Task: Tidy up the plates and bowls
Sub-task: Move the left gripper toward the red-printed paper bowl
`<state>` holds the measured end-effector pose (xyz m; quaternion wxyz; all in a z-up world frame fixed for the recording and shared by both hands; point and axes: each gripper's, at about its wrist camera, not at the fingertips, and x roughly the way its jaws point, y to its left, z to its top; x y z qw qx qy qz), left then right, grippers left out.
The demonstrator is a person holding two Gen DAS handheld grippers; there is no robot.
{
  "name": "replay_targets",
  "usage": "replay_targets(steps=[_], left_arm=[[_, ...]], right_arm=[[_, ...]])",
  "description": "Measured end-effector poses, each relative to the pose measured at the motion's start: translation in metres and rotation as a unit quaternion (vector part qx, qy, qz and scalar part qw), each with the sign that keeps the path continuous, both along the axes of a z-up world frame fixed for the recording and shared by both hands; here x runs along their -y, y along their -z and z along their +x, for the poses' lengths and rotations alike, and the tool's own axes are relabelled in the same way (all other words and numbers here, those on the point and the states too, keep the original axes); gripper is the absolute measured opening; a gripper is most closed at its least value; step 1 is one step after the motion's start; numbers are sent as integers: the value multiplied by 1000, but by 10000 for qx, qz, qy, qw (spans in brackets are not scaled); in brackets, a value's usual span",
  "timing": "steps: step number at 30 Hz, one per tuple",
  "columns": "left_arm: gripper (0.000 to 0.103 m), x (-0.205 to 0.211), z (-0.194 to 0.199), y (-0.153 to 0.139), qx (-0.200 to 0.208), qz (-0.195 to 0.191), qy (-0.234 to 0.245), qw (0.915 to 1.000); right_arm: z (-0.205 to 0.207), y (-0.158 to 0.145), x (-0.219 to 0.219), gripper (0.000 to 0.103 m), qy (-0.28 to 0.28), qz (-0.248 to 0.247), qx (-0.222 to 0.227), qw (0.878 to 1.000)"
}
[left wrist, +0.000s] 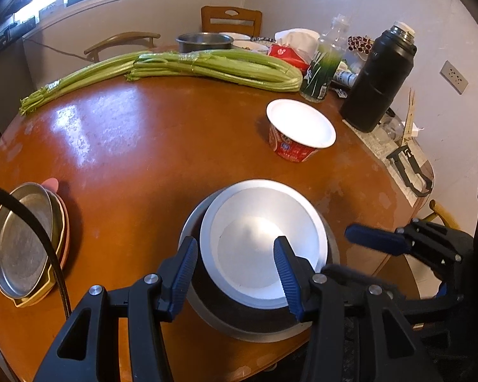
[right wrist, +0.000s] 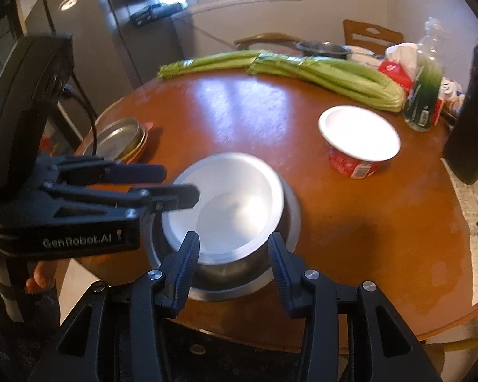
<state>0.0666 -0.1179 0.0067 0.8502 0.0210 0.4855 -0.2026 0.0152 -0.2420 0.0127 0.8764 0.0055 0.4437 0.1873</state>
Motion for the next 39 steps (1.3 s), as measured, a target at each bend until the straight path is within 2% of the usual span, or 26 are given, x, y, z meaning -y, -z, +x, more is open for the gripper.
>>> replay_targets(steps=[5, 14, 19, 24, 31, 39], left_arm=[[50, 3, 9, -8, 111, -26, -108, 9999], [50, 25, 27, -12, 173, 32, 37, 9998], [50, 37, 41, -14, 186, 102, 124, 9997], [50, 47, 60, -16, 208, 81, 161, 9996], [50, 64, 83, -12, 181, 57, 228, 9996], [50, 80, 108, -6, 115, 98, 263, 9995]], right_arm=[[6, -5, 13, 47, 269, 71, 120, 9995], [27, 5, 25, 47, 455, 136, -31, 9989], [41, 4, 38, 47, 730, 95, 68, 9973], [63, 6, 63, 53, 1130, 172, 77, 9934], [91, 10, 98, 53, 1603, 266, -3, 9867], [116, 16, 116, 53, 1782, 141, -64, 9839]])
